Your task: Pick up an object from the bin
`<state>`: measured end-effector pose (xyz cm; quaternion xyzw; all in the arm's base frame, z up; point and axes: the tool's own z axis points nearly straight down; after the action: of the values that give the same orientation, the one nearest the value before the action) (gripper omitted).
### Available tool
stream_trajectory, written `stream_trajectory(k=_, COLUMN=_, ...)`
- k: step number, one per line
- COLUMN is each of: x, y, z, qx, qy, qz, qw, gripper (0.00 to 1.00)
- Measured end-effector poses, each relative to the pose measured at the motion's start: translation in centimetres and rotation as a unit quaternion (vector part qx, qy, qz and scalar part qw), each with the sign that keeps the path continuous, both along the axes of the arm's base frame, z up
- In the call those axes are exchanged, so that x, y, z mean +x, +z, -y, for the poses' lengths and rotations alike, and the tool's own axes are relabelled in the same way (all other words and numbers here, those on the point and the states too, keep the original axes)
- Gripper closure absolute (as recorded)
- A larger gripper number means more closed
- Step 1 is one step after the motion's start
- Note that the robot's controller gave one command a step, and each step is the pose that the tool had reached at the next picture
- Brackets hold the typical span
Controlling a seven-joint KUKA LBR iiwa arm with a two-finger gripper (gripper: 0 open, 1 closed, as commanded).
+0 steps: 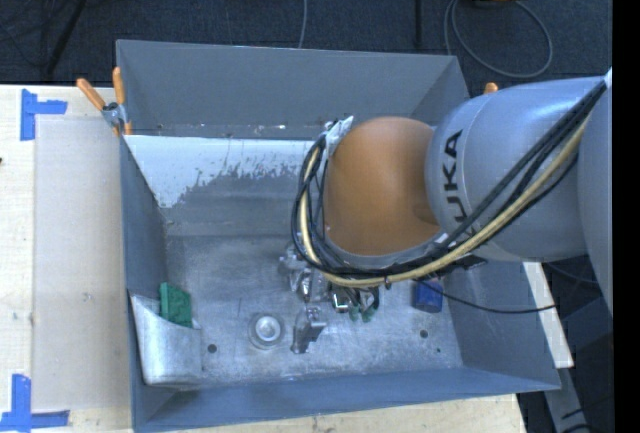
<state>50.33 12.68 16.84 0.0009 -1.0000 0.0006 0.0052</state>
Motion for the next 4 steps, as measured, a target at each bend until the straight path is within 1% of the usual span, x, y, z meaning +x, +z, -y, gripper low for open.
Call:
stream_trajectory(k=1, x=-0.5, y=-9.7, z=0.9, qx=0.002, qy=0.114, qz=0.0060, qw=0.9935, gripper=0.00)
stream_trajectory(k=2, x=7.9, y=-8.4, z=1.5, qx=0.001, qy=0.188, qz=0.0079, qw=0.9821, gripper=0.00)
stream_trajectory(k=3, x=8.8, y=-6.4, z=5.9, qx=0.000, qy=0.033, qz=0.0064, qw=0.9994, gripper=0.00)
stream_trajectory(k=4, x=8.8, y=-6.5, z=5.9, qx=0.001, qy=0.032, qz=0.0059, qw=0.9995, gripper=1.00)
